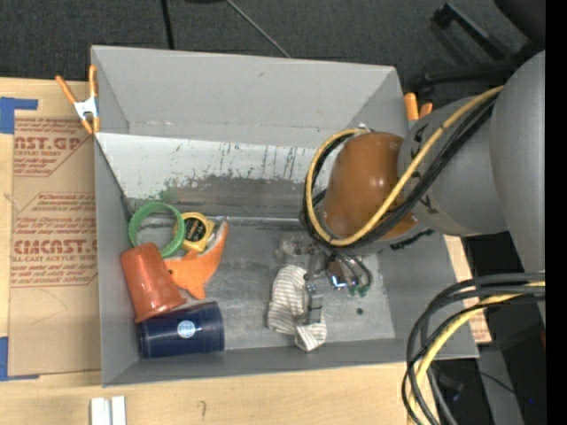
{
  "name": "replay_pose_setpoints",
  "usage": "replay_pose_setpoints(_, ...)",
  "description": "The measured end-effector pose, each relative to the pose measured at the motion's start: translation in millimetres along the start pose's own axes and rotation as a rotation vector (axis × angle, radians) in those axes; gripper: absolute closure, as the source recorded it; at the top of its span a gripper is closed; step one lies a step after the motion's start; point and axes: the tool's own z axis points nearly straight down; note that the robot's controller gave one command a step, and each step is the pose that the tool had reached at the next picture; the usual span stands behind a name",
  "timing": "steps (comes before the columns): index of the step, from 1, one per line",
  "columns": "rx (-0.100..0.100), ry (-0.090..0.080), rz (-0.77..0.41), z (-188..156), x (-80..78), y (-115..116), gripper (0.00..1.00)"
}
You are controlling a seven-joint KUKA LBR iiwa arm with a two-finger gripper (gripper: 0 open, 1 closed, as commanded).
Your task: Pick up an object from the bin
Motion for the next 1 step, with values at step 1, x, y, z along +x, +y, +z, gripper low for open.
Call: replay_pose_setpoints(1, 0.001, 0.000, -0.221, 33.0, 0.2, 31.6, 1.00)
